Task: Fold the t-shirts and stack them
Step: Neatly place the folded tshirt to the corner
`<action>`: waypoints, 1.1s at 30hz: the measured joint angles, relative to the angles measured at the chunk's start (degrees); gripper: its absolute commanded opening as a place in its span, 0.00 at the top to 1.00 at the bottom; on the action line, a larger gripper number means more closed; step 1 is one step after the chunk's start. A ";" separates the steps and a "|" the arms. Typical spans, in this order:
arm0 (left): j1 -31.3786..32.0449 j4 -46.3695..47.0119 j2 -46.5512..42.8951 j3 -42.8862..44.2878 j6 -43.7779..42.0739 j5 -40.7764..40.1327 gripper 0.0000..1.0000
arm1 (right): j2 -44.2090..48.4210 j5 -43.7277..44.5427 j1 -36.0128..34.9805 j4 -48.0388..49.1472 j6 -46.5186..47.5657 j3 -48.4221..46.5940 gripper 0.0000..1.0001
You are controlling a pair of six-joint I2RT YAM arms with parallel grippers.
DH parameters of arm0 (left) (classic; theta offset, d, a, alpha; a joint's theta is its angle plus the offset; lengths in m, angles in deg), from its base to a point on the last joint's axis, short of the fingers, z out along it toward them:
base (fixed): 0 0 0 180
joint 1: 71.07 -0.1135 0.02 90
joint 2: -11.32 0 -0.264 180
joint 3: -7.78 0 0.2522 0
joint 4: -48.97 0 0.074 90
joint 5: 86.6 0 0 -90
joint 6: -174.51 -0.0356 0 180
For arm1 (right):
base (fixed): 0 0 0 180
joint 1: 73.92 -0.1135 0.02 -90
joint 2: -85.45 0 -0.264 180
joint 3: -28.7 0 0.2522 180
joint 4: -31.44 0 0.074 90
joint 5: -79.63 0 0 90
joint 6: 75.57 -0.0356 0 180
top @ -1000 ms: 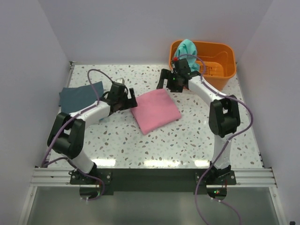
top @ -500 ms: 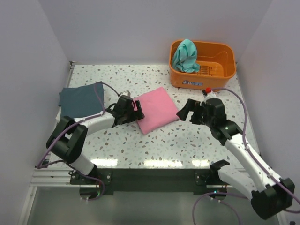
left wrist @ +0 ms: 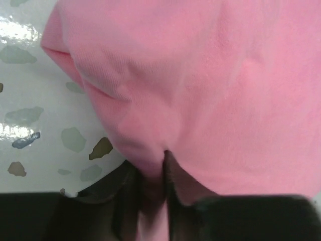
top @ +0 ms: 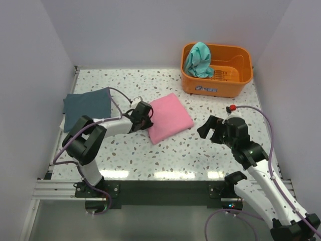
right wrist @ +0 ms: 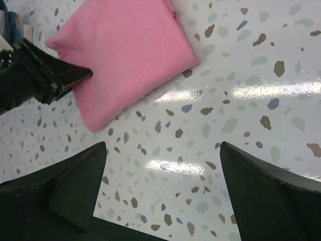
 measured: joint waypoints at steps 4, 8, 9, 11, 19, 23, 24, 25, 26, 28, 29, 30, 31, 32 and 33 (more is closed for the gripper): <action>0.72 -1.38 2.64 3.04 -0.07 -2.10 1.00 | 0.04 0.83 0.00 -0.59 -0.17 1.20 0.01; 1.11 -4.07 5.90 8.35 -5.25 -4.31 1.00 | -0.07 1.46 0.00 -1.27 0.13 2.62 0.01; 1.20 -5.16 6.62 9.84 -7.34 -5.09 1.00 | -0.24 1.97 0.00 -1.42 0.33 2.73 0.01; 1.29 -7.10 7.72 12.11 -11.72 -6.91 1.00 | -0.87 3.13 0.00 -1.40 0.81 2.78 0.02; 1.31 -17.84 7.96 18.29 -31.93 -16.37 1.00 | -2.64 7.17 0.00 -1.73 2.29 4.28 0.01; 0.15 -22.91 7.80 21.70 -39.30 -21.68 1.00 | -2.16 8.55 0.00 -2.10 2.73 4.85 0.01; -0.68 -24.00 7.58 22.23 -40.68 -22.01 1.00 | -1.75 8.96 0.00 -2.12 2.80 4.96 0.01; -1.46 -24.72 7.30 22.47 -41.68 -22.36 1.00 | -1.27 9.49 0.00 -2.21 2.89 5.05 0.01; -2.60 -25.59 6.73 22.67 -42.97 -22.77 1.00 | -0.85 9.84 0.00 -2.27 2.97 5.09 0.01; -5.01 -27.47 5.01 23.08 -45.77 -23.47 1.00 | -0.31 10.10 0.00 -2.38 3.19 5.09 0.01; -6.03 -28.28 4.11 23.47 -47.15 -24.00 1.00 | -0.26 10.25 0.00 -2.43 3.30 5.09 0.01; -6.78 -28.85 3.41 23.89 -48.26 -24.48 1.00 | -0.26 10.27 0.00 -2.43 3.34 5.09 0.01; -7.63 -29.22 2.45 24.46 -49.83 -24.96 1.00 | -0.31 10.29 0.00 -2.43 3.37 5.09 0.01; -8.28 -29.46 1.42 25.03 -51.69 -25.35 1.00 | -0.42 10.32 0.00 -2.40 3.39 5.16 0.01; -8.79 -29.64 0.37 25.70 -53.77 -25.68 1.00 | -0.55 10.36 0.00 -2.40 3.39 5.27 0.01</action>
